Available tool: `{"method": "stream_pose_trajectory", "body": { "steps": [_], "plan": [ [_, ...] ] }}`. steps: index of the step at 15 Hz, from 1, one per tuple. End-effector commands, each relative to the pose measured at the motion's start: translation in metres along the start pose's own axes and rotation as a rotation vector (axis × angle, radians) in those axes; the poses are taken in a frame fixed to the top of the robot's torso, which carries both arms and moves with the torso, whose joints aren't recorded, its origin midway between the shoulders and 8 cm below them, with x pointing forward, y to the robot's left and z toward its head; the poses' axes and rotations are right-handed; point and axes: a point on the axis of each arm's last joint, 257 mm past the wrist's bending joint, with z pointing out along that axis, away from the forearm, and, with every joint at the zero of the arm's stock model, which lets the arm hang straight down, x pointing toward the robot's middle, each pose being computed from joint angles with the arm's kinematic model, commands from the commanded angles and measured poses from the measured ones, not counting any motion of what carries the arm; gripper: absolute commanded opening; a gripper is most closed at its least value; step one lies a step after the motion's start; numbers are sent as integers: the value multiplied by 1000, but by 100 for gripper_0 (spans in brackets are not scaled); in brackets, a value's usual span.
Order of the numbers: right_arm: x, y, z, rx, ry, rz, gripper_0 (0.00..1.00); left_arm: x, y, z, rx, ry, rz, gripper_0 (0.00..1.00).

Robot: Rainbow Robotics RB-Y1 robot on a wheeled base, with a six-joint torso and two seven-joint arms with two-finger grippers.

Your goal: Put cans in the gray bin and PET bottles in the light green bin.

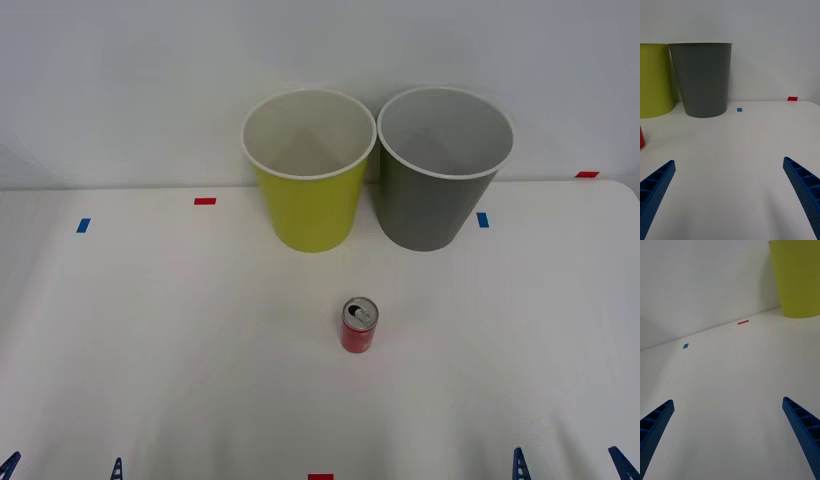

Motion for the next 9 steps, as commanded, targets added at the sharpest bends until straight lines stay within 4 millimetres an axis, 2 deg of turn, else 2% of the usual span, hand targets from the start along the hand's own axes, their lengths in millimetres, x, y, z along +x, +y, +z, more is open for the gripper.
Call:
{"method": "stream_pose_trajectory", "body": {
  "steps": [1, 9],
  "plan": [
    [0, 0, 0, 0, 0, 0, 100, 0, 0, 0, 0, 0, 0, 100],
    [0, 0, 0, 0, 0, 0, 100, 0, 0, 0, 0, 0, 0, 100]
  ]
}}
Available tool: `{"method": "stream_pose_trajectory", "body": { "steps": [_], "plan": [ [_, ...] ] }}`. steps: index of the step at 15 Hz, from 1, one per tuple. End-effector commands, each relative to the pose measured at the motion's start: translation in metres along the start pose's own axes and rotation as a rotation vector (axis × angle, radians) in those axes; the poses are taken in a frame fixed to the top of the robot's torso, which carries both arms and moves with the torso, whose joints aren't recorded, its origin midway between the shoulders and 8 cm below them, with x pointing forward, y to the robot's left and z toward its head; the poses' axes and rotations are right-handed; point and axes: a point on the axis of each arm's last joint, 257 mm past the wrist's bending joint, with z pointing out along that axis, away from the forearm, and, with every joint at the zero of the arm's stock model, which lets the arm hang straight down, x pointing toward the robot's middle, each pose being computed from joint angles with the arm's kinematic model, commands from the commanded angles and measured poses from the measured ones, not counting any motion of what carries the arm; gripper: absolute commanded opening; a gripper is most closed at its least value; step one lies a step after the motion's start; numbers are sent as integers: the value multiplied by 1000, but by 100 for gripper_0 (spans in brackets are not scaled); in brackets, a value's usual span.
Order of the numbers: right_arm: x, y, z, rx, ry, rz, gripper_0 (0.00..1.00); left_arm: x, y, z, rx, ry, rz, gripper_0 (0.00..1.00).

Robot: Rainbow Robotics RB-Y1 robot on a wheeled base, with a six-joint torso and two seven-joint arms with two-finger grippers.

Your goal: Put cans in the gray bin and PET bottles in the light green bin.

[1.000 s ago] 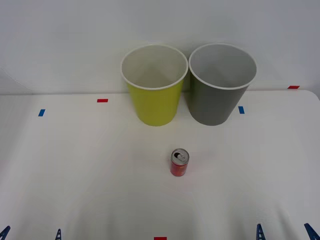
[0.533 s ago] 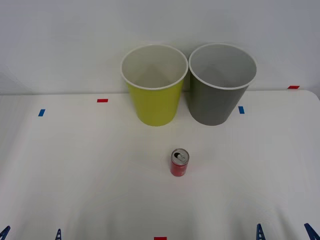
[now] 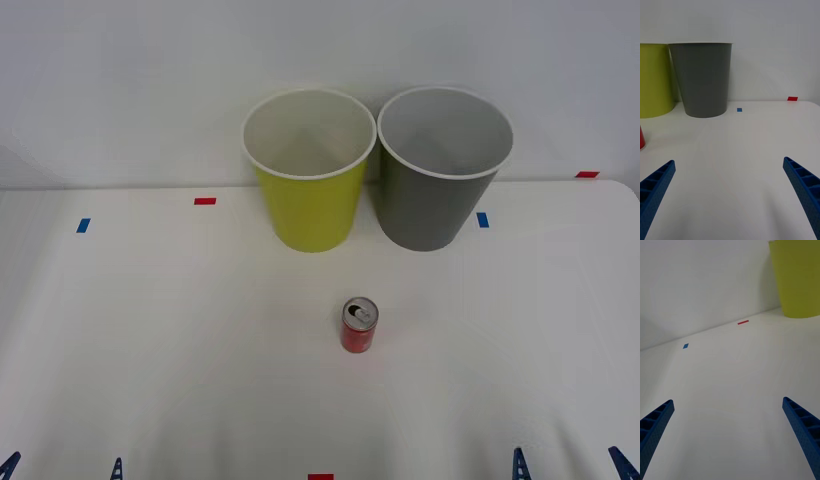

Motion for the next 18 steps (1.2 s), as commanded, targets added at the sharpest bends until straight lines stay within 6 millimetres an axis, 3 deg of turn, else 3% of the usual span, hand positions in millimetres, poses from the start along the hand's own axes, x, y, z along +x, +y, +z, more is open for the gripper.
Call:
{"method": "stream_pose_trajectory", "body": {
  "steps": [1, 9, 10, 11, 15, 18],
  "plan": [
    [0, 0, 0, 0, 0, 0, 100, 0, 0, 0, 0, 0, 0, 100],
    [0, 0, 0, 0, 0, 0, 100, 0, 0, 0, 0, 0, 0, 100],
    [14, 4, -1, 4, 28, 7, 100, 0, 0, 0, 0, 0, 0, 100],
    [14, 4, -1, 4, 28, 7, 100, 0, 0, 0, 0, 0, 0, 100],
    [9, 34, 1, -36, -29, 29, 100, 0, 0, 0, 0, 0, 0, 100],
    [10, 44, -1, -121, -22, 25, 100, 0, 0, 0, 0, 0, 0, 100]
  ]
}}
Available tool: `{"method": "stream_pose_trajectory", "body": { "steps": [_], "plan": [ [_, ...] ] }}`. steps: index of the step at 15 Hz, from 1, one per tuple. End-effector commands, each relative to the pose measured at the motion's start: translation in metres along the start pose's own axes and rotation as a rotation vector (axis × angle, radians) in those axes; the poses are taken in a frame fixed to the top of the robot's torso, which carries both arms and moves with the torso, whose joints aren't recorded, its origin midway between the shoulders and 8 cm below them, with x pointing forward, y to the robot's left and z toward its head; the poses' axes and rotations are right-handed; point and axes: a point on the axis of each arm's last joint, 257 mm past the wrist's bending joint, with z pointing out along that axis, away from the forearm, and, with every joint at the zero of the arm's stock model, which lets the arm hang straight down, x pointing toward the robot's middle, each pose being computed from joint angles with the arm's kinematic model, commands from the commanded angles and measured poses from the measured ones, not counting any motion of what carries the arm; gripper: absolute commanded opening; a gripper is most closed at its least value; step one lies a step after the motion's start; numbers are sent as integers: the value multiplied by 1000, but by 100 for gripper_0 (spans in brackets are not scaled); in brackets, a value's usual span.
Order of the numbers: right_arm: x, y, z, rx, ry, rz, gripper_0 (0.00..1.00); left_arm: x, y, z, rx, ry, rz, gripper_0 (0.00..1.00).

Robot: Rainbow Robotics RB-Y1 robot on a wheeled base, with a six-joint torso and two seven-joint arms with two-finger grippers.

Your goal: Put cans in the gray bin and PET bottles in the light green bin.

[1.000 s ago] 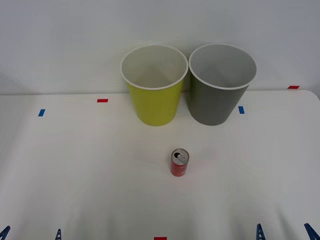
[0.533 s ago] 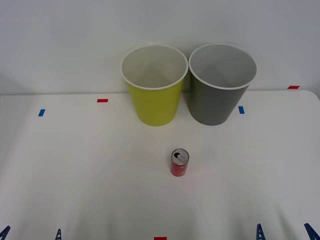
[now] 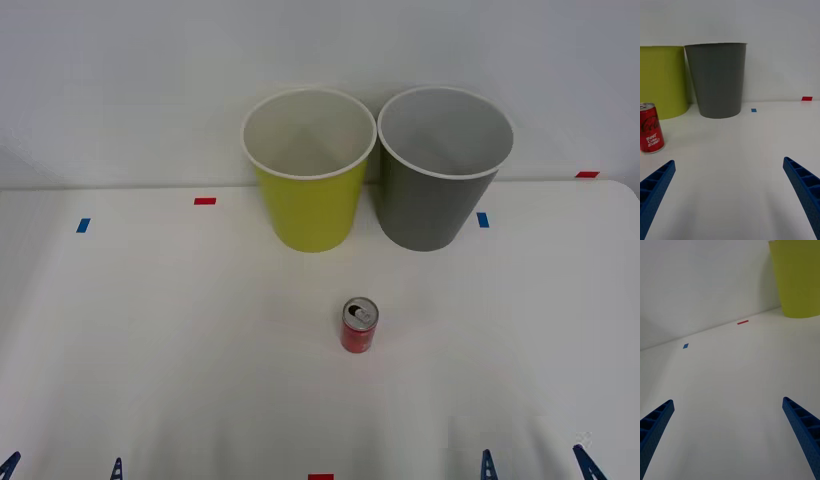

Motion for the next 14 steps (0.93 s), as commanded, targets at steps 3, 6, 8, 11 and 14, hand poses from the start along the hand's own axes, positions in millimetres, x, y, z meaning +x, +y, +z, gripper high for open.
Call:
{"method": "stream_pose_trajectory", "body": {
  "steps": [3, 6, 8, 11, 14],
  "plan": [
    [6, 27, 3, -140, 6, 12, 100, 0, 0, 0, 0, 0, 0, 100],
    [14, 52, 17, -212, -13, 32, 100, 0, 0, 0, 0, 0, 0, 100],
    [15, 62, 33, -243, -38, 37, 100, 0, 0, 0, 0, 0, 0, 100],
    [17, 74, 59, -273, -44, 34, 100, 0, 0, 0, 0, 0, 0, 100],
    [20, 89, 82, -291, -37, 39, 100, 0, 0, 0, 0, 0, 0, 100]
  ]
}}
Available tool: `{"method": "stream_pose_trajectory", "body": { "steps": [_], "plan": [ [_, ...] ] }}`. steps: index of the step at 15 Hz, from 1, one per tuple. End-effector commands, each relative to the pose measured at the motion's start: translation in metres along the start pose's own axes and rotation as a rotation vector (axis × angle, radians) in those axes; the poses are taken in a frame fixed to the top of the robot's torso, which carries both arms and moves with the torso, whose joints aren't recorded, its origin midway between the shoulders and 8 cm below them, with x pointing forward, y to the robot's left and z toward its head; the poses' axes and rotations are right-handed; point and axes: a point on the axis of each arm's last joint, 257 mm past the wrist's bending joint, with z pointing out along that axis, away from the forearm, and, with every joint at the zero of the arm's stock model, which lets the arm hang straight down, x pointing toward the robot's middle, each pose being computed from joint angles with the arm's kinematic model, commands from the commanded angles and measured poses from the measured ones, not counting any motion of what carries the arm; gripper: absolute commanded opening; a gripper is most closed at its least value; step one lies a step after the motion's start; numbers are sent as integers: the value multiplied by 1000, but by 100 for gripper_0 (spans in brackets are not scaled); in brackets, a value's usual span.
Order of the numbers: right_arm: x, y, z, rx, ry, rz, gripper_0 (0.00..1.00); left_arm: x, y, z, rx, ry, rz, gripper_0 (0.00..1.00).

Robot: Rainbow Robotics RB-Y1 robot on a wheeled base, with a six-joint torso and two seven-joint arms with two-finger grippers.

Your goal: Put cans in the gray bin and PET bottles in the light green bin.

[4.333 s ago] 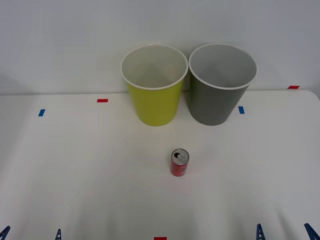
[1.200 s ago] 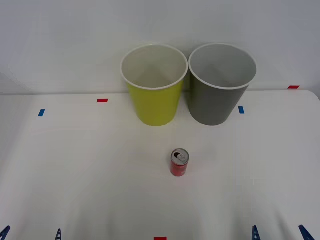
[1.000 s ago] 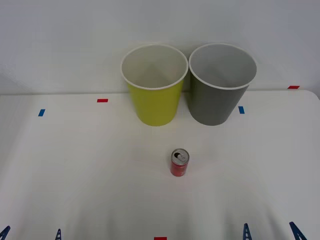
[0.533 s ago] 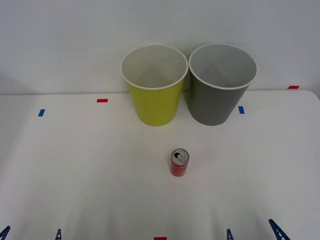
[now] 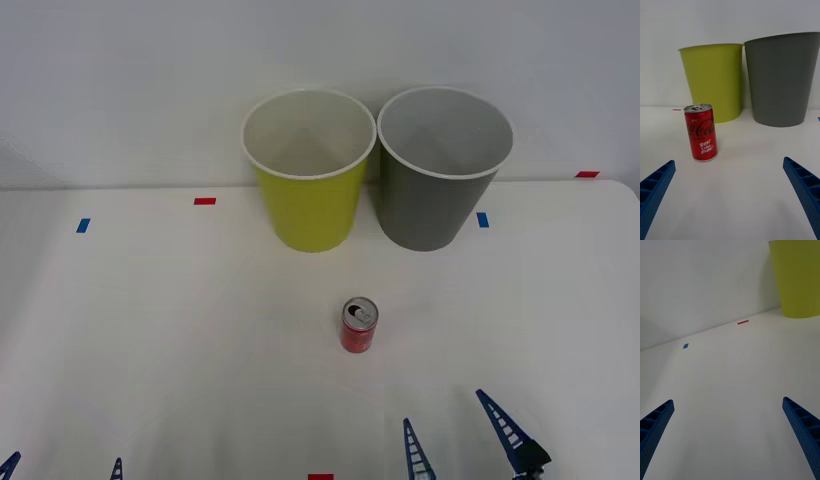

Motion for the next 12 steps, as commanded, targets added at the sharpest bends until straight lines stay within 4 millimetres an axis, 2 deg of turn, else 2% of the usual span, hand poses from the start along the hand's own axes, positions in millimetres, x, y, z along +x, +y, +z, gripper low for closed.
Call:
{"method": "stream_pose_trajectory", "body": {
  "steps": [1, 5, 8, 12],
  "plan": [
    [5, 11, 31, -17, 8, 13, 100, 0, 0, 0, 0, 0, 0, 100],
    [6, 29, 68, -23, 1, 40, 100, 0, 0, 0, 0, 0, 0, 100],
    [16, 37, 88, -13, -10, 44, 100, 0, 0, 0, 0, 0, 0, 100],
    [15, 47, 119, -21, -23, 36, 100, 0, 0, 0, 0, 0, 0, 100]
  ]
}}
